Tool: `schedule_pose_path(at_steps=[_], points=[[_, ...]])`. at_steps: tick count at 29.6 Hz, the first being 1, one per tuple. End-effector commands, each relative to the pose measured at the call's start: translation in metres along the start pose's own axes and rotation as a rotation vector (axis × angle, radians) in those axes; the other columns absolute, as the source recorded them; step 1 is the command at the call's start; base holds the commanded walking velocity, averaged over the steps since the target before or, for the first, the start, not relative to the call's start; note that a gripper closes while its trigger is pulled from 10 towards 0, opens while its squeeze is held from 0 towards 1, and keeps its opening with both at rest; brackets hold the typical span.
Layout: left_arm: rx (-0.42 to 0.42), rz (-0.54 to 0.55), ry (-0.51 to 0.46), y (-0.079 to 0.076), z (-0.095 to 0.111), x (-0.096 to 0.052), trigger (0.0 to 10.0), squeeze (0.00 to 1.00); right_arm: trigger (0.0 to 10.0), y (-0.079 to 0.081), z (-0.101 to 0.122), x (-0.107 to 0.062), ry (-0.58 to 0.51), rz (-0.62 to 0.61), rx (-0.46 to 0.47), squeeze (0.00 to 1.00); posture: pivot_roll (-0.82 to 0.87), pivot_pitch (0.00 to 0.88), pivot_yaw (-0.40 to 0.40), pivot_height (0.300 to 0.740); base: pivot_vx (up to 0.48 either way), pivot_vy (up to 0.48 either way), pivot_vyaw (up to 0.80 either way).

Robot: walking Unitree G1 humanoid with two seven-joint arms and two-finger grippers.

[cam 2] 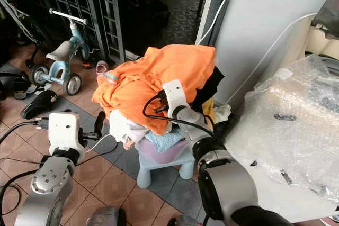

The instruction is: Clothes washing

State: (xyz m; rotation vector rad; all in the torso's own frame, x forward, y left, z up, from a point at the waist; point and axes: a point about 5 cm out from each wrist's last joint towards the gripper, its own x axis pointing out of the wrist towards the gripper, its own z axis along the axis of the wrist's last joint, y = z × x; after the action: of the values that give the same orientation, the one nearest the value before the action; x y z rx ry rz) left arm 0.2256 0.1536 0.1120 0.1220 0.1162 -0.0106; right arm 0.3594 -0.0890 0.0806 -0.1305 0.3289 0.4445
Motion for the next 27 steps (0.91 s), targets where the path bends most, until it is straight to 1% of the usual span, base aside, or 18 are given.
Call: schedule_pose_path(at_steps=[1,3,4,5,6,8,9,10,12,13,14,15,16,19,20,23,26,27], points=[[0.004,-0.006,-0.005,-0.002,0.0,0.004,10.0,0.0,0.0,-0.014,0.007,-0.004,-0.038,-0.032,0.025,0.0,0.09,0.0,-0.074,0.74,0.0,0.0,0.0],[0.003,-0.01,-0.016,-0.003,0.002,0.008,10.0,0.0,0.0,-0.024,0.014,-0.007,-0.081,-0.057,0.044,0.0,0.08,0.0,-0.067,0.74,0.0,0.0,0.0],[0.003,-0.01,-0.016,-0.003,0.002,0.008,10.0,0.0,0.0,-0.024,0.014,-0.007,-0.081,-0.057,0.044,0.0,0.08,0.0,-0.067,0.74,0.0,0.0,0.0],[0.003,-0.012,-0.024,-0.003,0.003,0.011,10.0,0.0,0.0,-0.029,0.02,-0.011,-0.134,-0.079,0.05,0.0,0.07,0.0,-0.064,0.74,0.0,0.0,0.0],[0.003,-0.012,-0.024,-0.003,0.003,0.011,10.0,0.0,0.0,-0.029,0.02,-0.011,-0.134,-0.079,0.05,0.0,0.07,0.0,-0.064,0.74,0.0,0.0,0.0],[-0.002,-0.008,-0.042,-0.003,0.006,0.019,10.0,0.0,0.0,-0.037,0.042,-0.024,-0.301,-0.142,0.049,0.0,0.05,0.0,-0.05,0.74,0.0,0.0,0.0],[-0.005,-0.004,-0.048,-0.003,0.007,0.021,10.0,0.0,0.0,-0.039,0.05,-0.03,-0.356,-0.163,0.047,0.0,0.05,0.0,-0.049,0.74,0.0,0.0,0.0],[0.005,0.035,-0.05,0.0,0.008,0.024,10.0,0.0,0.0,-0.04,0.059,-0.039,-0.43,-0.197,0.017,0.0,0.04,0.0,-0.045,0.74,0.0,0.0,0.0],[0.02,0.081,-0.051,0.005,0.009,0.026,10.0,0.0,0.0,-0.041,0.068,-0.048,-0.496,-0.226,-0.019,0.0,0.03,0.0,-0.042,0.74,0.0,0.0,0.0],[0.017,0.087,-0.056,0.005,0.009,0.028,10.0,0.0,0.0,-0.043,0.074,-0.06,-0.556,-0.282,-0.103,0.0,0.02,0.0,-0.036,0.74,0.0,0.0,0.0],[0.017,0.087,-0.056,0.005,0.009,0.028,10.0,0.0,0.0,-0.043,0.074,-0.06,-0.556,-0.282,-0.103,0.0,0.02,0.0,-0.036,0.74,0.0,0.0,0.0],[0.014,0.086,-0.06,0.005,0.009,0.029,10.0,0.0,0.0,-0.044,0.078,-0.068,-0.593,-0.319,-0.16,0.0,0.02,0.0,-0.034,0.74,0.0,0.0,0.0],[0.011,0.08,-0.064,0.003,0.009,0.03,10.0,0.0,0.0,-0.044,0.08,-0.078,-0.619,-0.361,-0.18,0.0,0.0,0.0,-0.025,0.74,0.0,0.0,0.0],[0.025,0.05,-0.077,-0.002,0.009,0.033,10.0,0.0,0.0,-0.047,0.084,-0.095,-0.644,-0.447,-0.163,0.0,-0.01,0.0,-0.018,0.74,0.0,0.0,0.0],[0.025,0.05,-0.077,-0.002,0.009,0.033,10.0,0.0,0.0,-0.047,0.084,-0.095,-0.644,-0.447,-0.163,0.0,-0.01,0.0,-0.018,0.74,0.0,0.0,0.0],[0.041,0.044,-0.102,-0.005,0.012,0.039,10.0,0.0,0.0,-0.053,0.093,-0.106,-0.657,-0.548,-0.24,0.0,-0.03,0.0,-0.022,0.74,0.0,-0.091,0.0],[0.04,0.055,-0.104,-0.005,0.012,0.041,10.0,0.0,0.0,-0.053,0.096,-0.108,-0.654,-0.568,-0.249,0.0,-0.03,0.0,-0.022,0.74,0.0,-0.274,0.0],[0.038,0.057,-0.103,-0.005,0.012,0.041,10.0,0.0,2.6,-0.054,0.097,-0.109,-0.657,-0.573,-0.244,0.0,-0.03,0.0,-0.022,0.74,0.0,-0.3,0.0]])
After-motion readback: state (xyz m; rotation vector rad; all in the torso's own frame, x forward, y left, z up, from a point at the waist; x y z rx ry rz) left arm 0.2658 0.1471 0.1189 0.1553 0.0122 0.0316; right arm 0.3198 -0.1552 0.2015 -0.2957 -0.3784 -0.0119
